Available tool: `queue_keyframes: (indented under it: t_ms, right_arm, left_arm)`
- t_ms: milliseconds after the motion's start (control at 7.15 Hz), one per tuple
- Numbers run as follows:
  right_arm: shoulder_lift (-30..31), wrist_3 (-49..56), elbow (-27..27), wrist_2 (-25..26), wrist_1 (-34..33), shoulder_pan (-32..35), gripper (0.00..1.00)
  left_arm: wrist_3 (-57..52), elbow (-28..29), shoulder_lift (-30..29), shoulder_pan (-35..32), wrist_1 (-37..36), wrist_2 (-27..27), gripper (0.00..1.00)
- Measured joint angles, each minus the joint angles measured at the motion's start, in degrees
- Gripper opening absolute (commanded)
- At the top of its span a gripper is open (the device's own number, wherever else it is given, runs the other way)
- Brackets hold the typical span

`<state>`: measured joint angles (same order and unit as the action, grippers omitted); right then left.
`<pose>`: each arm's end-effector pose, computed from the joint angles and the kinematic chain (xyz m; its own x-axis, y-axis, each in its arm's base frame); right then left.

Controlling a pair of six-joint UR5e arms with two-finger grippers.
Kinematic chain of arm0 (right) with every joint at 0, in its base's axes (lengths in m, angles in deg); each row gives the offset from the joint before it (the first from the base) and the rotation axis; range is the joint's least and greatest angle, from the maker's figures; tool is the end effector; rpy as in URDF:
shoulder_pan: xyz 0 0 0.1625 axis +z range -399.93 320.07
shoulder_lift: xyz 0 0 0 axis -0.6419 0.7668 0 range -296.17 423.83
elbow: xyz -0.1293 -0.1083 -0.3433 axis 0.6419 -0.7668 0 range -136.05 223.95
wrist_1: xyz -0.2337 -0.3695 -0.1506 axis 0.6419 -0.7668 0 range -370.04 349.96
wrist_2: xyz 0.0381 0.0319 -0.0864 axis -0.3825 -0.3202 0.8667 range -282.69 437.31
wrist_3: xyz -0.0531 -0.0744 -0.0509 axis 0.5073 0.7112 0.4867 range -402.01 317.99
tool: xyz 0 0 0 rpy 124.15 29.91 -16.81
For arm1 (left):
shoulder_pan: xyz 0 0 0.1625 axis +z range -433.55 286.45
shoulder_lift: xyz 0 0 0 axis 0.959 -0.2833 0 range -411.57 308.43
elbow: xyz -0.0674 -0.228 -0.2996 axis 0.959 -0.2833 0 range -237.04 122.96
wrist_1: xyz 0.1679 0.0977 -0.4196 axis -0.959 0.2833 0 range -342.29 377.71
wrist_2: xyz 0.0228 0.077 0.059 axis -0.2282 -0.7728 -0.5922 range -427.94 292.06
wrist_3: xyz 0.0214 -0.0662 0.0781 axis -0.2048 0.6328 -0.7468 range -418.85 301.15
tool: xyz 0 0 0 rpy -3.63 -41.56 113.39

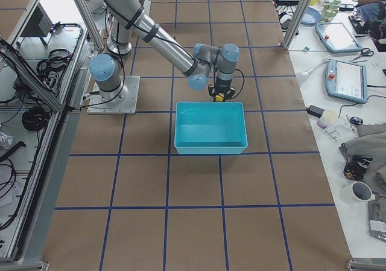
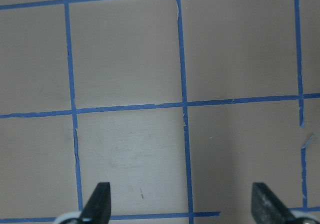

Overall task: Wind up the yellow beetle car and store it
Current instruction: 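Close the right gripper on the yellow car, then lift the car with the right gripper and carry it over the bin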

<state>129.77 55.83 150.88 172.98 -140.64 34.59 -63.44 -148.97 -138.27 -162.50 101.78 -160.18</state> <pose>-0.0386 -0.6006 0.1165 -0.1335 -0.9908 -0.0203 -0.9866 0.1309 0.0971 -0.1196 -0.5350 0.4639 -0.9972 0.0562 -0.0489 0.0619 0.9904 -0.1233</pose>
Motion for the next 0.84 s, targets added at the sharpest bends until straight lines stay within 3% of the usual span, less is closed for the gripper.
queue_keyframes:
  t_ms: [420,839]
  right_arm:
    - [3.2,-2.9,-3.0,-4.3,3.7,5.3,0.00]
    - [6.4,-4.3,-15.6,1.0,21.4,5.3,0.00]
  left_arm:
    - [-0.1,0.0,0.2,0.0,0.0,-0.2,1.00]
    - [-0.1,0.0,0.4,0.0,0.0,0.1,1.00]
